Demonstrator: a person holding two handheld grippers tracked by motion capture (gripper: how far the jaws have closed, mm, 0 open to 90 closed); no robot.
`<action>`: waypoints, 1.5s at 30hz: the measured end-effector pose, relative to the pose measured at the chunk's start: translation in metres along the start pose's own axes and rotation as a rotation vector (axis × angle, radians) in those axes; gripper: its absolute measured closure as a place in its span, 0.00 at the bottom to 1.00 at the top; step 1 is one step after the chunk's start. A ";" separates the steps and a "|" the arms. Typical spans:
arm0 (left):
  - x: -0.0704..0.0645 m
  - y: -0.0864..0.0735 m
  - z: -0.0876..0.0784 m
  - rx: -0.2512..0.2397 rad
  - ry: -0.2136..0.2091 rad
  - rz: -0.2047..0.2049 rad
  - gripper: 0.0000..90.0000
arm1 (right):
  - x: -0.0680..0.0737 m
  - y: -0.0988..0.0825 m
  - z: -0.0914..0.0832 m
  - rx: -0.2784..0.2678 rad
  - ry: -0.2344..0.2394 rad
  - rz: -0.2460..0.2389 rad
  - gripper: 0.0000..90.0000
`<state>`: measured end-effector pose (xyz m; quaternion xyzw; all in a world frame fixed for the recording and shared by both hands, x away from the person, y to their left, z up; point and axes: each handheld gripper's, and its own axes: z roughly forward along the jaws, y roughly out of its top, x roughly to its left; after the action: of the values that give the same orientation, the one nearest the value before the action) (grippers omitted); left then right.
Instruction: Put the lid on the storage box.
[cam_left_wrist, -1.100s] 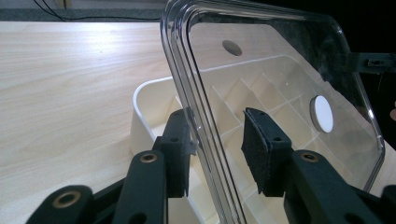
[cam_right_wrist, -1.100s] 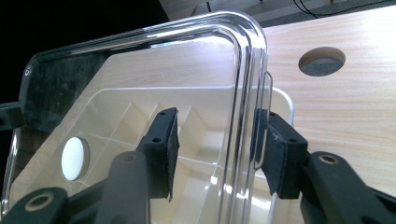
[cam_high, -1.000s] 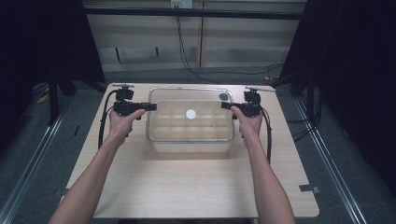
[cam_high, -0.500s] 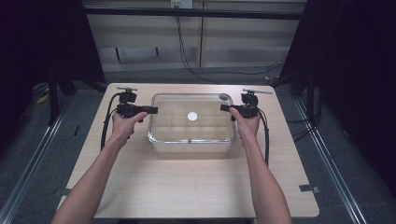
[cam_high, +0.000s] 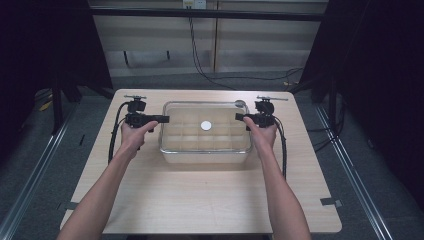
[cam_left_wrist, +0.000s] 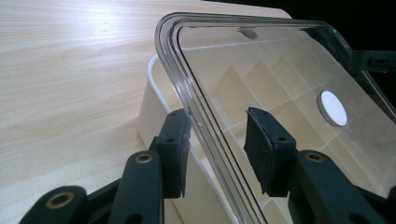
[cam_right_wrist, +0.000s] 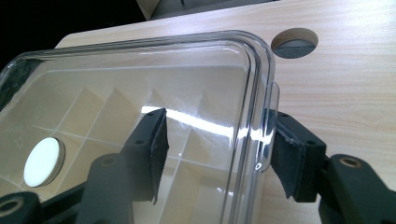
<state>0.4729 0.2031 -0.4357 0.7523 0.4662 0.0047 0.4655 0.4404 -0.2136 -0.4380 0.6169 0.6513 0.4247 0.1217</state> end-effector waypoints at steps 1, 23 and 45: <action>0.001 0.000 0.000 0.002 0.000 -0.001 0.66 | 0.000 0.000 0.001 0.003 -0.004 0.000 0.45; 0.004 -0.003 0.009 0.024 0.041 -0.029 0.61 | -0.005 -0.005 0.010 0.038 0.012 0.007 0.44; -0.014 -0.014 -0.014 0.051 0.060 0.065 0.35 | -0.002 -0.006 -0.031 -0.012 0.033 -0.068 0.34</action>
<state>0.4493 0.2053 -0.4316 0.7782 0.4552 0.0303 0.4316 0.4154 -0.2271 -0.4234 0.5864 0.6714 0.4344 0.1289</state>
